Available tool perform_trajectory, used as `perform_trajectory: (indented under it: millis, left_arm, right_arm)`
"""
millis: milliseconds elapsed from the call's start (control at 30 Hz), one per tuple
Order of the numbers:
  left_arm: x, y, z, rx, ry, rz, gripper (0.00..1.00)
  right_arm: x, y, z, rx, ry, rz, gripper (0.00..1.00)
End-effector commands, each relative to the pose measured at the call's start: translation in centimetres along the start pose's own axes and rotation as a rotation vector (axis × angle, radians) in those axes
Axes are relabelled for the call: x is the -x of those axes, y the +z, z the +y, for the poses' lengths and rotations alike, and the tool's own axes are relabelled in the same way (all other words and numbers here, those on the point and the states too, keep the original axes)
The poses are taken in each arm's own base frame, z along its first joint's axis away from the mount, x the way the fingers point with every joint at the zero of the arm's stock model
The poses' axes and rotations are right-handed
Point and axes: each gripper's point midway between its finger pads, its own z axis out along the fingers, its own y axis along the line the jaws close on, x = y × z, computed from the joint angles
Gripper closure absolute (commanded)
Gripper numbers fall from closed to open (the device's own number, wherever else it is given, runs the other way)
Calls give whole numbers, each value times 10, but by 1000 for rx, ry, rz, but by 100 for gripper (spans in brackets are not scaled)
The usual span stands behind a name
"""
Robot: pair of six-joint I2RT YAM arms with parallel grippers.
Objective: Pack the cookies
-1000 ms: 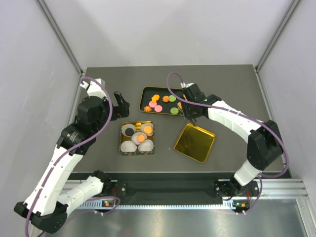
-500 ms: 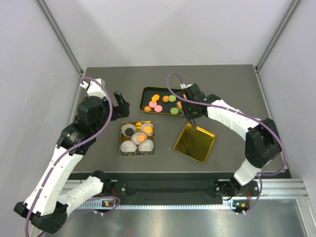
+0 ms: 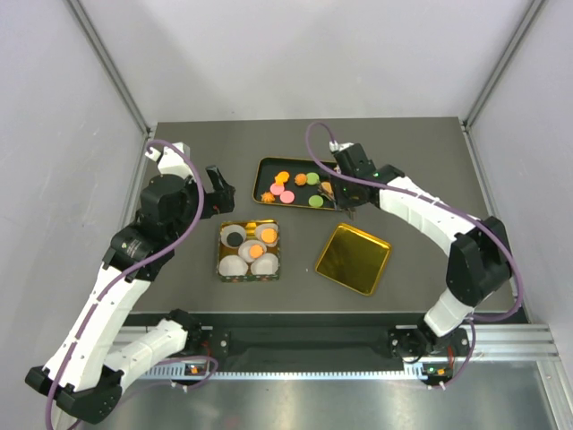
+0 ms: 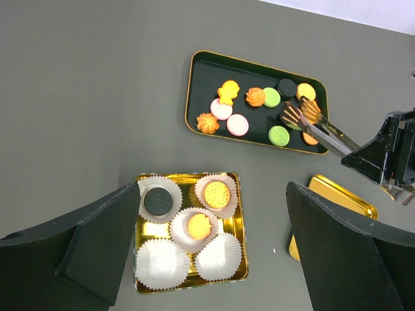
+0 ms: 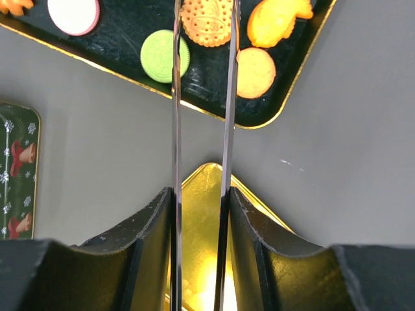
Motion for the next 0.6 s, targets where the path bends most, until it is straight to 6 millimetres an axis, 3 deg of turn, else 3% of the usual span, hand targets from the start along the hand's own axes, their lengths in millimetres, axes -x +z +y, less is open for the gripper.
perform_trajectory:
  millis: [0,267,367,567]
  left_arm:
    - [18,-5,-5,-21,-8,-64,1]
    - [18,-4,-6,-23,-8,-64,1]
    - [18,-4,-6,-26,-11,-62,1]
    - [21,-3,-8,-27,-16,-68,1]
  right_arm:
    - [46,-30,-5,-9,39,-156,65]
    - [51,-45,2,34,54,-188,66]
    - [52,-56,16,74,42,-207,66]
    - [41,-83,70,210,-26,-219,65]
